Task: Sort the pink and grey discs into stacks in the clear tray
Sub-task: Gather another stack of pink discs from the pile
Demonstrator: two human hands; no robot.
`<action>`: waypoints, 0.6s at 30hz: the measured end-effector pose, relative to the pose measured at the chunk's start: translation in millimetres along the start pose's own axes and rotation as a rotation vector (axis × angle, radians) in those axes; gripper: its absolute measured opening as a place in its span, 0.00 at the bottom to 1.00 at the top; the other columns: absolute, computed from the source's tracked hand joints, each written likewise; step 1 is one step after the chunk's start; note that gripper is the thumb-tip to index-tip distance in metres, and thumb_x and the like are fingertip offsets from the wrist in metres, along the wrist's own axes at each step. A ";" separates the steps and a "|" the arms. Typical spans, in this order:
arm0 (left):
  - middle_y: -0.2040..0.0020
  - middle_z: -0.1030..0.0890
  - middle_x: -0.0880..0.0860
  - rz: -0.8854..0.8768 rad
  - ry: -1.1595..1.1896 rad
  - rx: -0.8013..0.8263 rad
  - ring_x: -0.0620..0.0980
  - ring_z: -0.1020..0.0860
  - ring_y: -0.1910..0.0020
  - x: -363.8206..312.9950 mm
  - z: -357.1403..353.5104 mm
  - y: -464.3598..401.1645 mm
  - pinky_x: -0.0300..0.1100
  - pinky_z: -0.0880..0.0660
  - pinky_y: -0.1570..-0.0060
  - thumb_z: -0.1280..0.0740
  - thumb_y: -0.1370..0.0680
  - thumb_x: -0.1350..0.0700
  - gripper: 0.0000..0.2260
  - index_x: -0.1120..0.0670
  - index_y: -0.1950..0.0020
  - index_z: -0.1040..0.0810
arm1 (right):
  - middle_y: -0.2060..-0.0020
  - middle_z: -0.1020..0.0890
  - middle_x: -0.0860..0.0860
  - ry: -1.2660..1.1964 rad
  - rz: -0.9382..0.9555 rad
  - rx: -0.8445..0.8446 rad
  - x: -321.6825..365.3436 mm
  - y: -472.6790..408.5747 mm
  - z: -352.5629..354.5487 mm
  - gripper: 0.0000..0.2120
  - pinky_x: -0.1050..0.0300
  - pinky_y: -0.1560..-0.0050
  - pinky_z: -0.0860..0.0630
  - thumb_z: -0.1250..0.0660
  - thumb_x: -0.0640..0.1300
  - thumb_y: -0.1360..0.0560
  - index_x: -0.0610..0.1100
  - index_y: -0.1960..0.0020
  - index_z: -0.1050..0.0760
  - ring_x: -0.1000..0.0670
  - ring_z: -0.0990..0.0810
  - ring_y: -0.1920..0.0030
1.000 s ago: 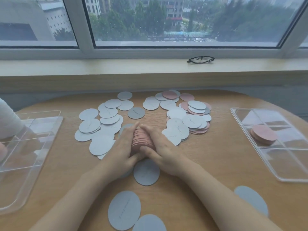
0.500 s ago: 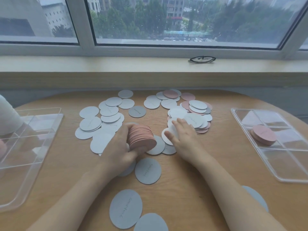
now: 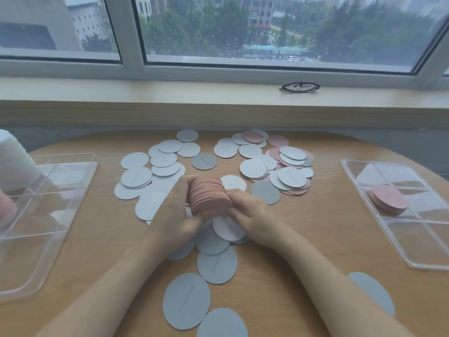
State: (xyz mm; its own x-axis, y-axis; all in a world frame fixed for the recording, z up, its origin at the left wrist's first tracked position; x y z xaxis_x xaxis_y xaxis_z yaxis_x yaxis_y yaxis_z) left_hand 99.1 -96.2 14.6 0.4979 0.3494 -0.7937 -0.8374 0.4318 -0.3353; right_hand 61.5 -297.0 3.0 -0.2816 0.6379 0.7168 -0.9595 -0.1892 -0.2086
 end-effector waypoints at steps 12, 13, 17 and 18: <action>0.39 0.22 0.42 0.015 -0.016 0.036 0.41 0.24 0.39 3.3 -1.3 -0.1 0.38 0.27 0.40 0.21 0.28 0.54 0.28 0.46 0.33 0.31 | 0.26 0.32 0.49 0.493 -0.394 -0.376 -44.8 -24.7 42.1 0.21 0.44 0.23 0.57 0.41 0.50 0.19 0.44 0.29 0.30 0.50 0.41 0.23; 0.39 0.22 0.42 0.013 -0.019 0.040 0.42 0.24 0.39 4.0 -1.5 -0.1 0.40 0.27 0.40 0.21 0.28 0.54 0.29 0.46 0.32 0.31 | 0.25 0.34 0.49 0.540 -0.406 -0.334 -46.0 -28.0 42.2 0.21 0.44 0.23 0.60 0.42 0.52 0.18 0.45 0.28 0.30 0.49 0.45 0.22; 0.39 0.22 0.42 0.014 -0.020 0.039 0.43 0.24 0.38 6.3 -0.8 -0.7 0.44 0.26 0.39 0.21 0.28 0.53 0.29 0.46 0.32 0.31 | 0.23 0.39 0.52 0.569 -0.328 -0.209 -46.4 -35.2 36.7 0.17 0.44 0.24 0.65 0.45 0.54 0.17 0.54 0.32 0.27 0.50 0.53 0.21; 0.39 0.22 0.42 0.016 -0.017 0.039 0.43 0.24 0.38 6.7 -0.8 -1.0 0.44 0.26 0.39 0.21 0.28 0.53 0.29 0.46 0.32 0.31 | 0.23 0.39 0.54 0.556 -0.293 -0.178 -46.6 -36.0 34.5 0.15 0.44 0.24 0.65 0.45 0.54 0.17 0.56 0.34 0.26 0.50 0.53 0.21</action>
State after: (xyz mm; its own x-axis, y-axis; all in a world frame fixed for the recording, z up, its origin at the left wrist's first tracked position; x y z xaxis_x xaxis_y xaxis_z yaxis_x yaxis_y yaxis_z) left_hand 103.1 -95.0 9.2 0.4887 0.3707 -0.7898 -0.8361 0.4576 -0.3025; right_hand 109.2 -345.6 0.1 0.0783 0.9444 0.3195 -0.9690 0.1474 -0.1982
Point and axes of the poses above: each hand's wrist, its own y-axis away from the middle knuckle, its own z-axis out of the back of the hand, x = y × z, the point moved 1 cm from there along -y, towards the middle knuckle
